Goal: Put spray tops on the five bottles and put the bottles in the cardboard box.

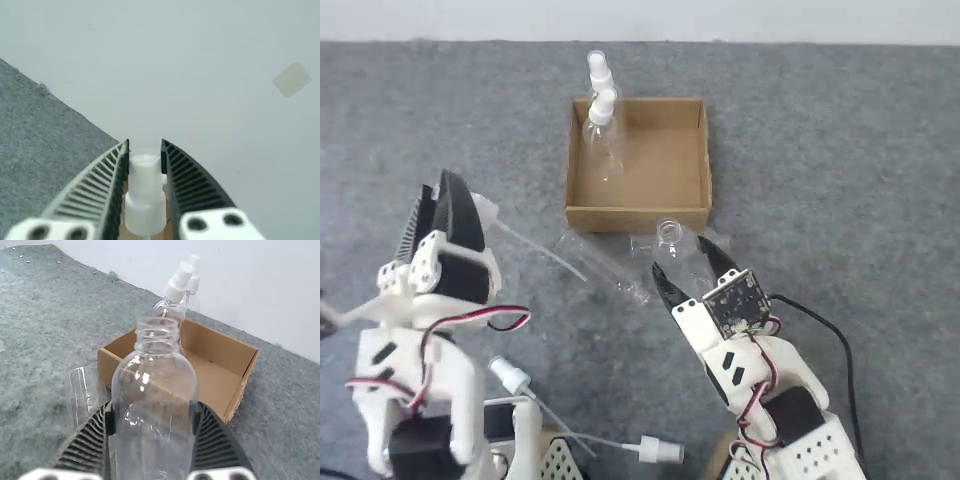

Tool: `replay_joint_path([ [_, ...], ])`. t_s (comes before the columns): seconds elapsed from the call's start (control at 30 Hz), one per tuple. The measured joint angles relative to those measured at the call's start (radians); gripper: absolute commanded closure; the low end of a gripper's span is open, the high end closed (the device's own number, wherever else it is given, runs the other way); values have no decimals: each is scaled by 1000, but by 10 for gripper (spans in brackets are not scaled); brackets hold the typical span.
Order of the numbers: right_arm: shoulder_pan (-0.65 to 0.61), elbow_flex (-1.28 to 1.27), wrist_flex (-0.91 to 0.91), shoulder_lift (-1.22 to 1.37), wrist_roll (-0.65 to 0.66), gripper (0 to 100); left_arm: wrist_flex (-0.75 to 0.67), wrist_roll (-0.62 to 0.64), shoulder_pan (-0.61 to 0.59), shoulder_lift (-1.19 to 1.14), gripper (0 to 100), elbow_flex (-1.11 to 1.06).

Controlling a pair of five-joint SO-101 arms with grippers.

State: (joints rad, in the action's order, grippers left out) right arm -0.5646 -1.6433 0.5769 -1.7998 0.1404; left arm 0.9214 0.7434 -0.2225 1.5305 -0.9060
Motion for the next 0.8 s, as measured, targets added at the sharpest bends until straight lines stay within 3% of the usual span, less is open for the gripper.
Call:
replay_joint_path([
  [0.2, -25, -17, -86, 2, 0, 991, -14, 69, 0, 58, 989, -23],
  [0.57, -77, -17, -92, 2, 0, 991, -129, 167, 0, 272, 989, -181],
  [0.8, -77, -17, -94, 2, 12, 991, -144, 218, 0, 273, 989, -196],
])
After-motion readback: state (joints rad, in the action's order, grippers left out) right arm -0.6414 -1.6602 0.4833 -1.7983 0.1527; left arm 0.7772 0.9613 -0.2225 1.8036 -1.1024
